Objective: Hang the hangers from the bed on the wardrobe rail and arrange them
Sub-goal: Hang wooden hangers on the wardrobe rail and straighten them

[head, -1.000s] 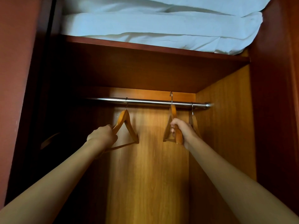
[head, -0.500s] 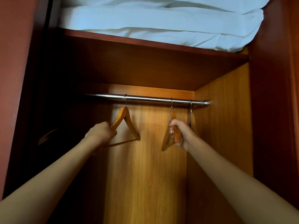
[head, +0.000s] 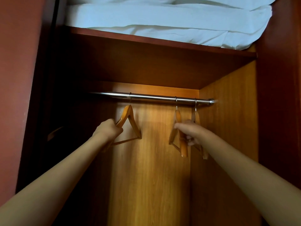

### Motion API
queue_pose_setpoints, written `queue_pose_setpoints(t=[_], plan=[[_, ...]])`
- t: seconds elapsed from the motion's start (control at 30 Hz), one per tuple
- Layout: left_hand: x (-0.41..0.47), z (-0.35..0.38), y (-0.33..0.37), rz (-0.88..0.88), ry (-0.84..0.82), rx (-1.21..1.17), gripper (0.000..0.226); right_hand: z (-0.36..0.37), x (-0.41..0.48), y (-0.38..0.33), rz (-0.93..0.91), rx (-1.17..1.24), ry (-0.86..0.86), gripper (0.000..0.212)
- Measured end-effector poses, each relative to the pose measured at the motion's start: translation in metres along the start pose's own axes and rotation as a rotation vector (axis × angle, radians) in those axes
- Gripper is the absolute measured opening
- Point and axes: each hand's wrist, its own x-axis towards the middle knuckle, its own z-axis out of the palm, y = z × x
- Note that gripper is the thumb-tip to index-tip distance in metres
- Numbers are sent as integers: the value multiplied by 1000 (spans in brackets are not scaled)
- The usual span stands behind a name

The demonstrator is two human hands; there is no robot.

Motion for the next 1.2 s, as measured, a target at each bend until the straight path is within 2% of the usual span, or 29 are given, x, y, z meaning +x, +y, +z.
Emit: queue_pose_setpoints(t=[0.13, 0.2, 0.43, 0.83, 1.03, 1.2], plan=[[-1, -6, -1, -18, 15, -44, 16, 8, 1, -11, -194, -466, 269, 59], [-2, -8, -2, -29, 18, -82, 17, 18, -4, -20, -302, -579, 355, 57], [-6, -16, -4, -43, 46, -99, 16, 55, -23, -45, -502, -655, 313, 47], [15, -32, -1, -85, 78, -171, 24, 71, -24, -37, -564, -683, 232, 34], [31, -45, 14, -77, 0, -150, 20, 69, -22, -34, -569, -692, 216, 30], [36, -51, 29, -137, -183, -62, 13, 64, -19, -28, -601, -684, 201, 27]])
